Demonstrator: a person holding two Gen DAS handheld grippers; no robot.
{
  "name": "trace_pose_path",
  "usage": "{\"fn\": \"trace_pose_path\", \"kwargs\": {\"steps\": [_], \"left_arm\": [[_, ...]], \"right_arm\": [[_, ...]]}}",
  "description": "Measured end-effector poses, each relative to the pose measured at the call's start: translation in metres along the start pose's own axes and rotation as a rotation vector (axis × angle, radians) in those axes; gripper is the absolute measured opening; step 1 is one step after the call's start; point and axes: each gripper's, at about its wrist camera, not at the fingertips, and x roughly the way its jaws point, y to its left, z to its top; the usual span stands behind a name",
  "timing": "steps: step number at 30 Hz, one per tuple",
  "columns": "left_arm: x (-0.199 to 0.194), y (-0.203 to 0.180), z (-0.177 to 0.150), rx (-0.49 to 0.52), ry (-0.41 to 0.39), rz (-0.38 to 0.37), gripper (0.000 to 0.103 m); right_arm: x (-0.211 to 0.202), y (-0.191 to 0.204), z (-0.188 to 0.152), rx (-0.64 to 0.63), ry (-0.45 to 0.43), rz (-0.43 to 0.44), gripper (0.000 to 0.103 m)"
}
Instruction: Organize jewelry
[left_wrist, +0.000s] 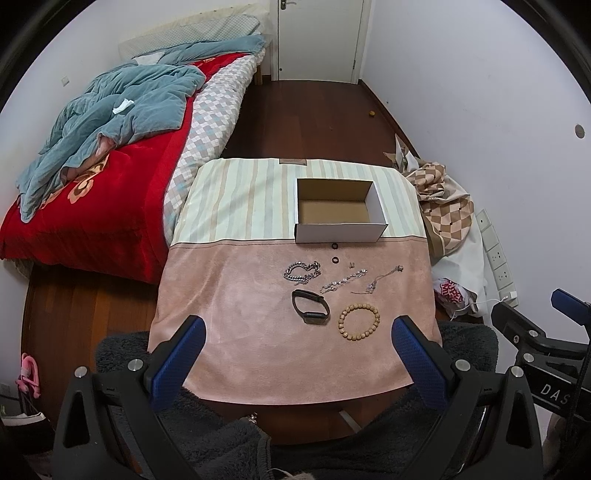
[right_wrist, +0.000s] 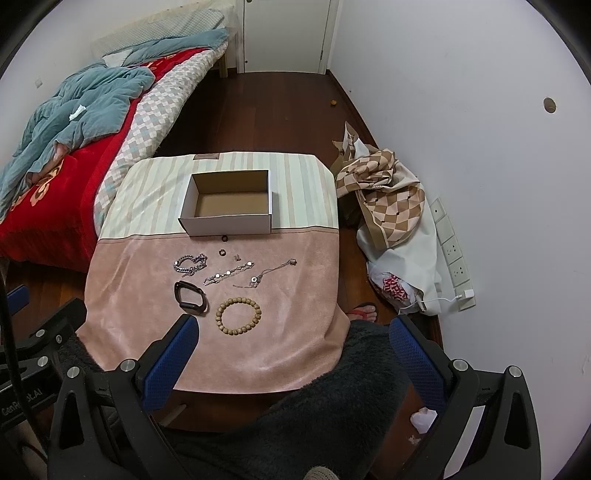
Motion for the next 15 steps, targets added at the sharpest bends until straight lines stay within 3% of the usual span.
{"fn": "trace_pose_path", "kwargs": {"steps": [15], "left_arm": [[-0.0018,-0.0004,-0.0014,-0.002,-0.003,0.001,0.103]], "right_arm": [[-0.0025,0.0012,0.0002,0.0,-0.005,0.001,0.103]]}}
